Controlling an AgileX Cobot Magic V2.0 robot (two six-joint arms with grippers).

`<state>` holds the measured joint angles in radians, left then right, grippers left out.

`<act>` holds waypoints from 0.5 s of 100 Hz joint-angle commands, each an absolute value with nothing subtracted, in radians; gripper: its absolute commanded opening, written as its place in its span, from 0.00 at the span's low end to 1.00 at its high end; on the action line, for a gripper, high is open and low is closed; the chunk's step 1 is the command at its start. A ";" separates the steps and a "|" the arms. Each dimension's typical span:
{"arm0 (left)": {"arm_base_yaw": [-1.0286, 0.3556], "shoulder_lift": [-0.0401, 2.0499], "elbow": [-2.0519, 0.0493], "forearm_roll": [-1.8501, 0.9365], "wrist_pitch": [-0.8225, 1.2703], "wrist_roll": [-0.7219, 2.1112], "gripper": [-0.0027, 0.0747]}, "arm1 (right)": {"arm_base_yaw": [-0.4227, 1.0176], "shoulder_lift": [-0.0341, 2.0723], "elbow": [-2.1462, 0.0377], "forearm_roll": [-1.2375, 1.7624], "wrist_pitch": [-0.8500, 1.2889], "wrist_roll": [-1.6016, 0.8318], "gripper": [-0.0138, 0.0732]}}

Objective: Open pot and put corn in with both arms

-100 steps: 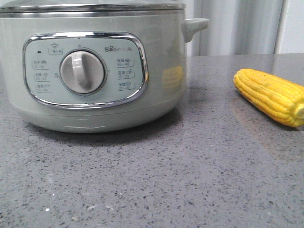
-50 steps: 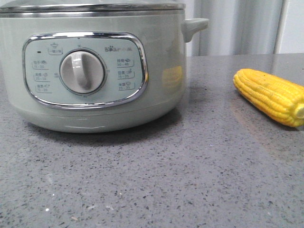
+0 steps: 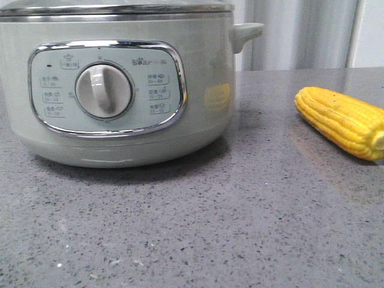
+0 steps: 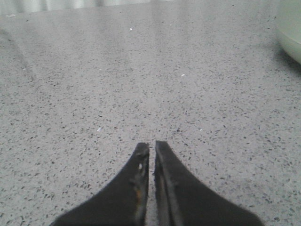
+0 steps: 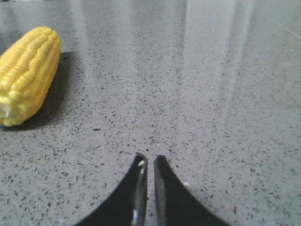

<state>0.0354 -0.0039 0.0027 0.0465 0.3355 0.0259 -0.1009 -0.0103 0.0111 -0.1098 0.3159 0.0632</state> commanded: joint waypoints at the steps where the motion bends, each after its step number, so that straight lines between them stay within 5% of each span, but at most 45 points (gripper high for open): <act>1: 0.028 -0.038 0.008 0.052 0.286 0.023 0.01 | -0.109 -0.031 0.030 -0.120 0.304 0.059 0.14; 50: 0.028 -0.038 0.008 -0.083 0.238 0.023 0.01 | -0.109 -0.031 0.030 -0.136 0.267 0.059 0.14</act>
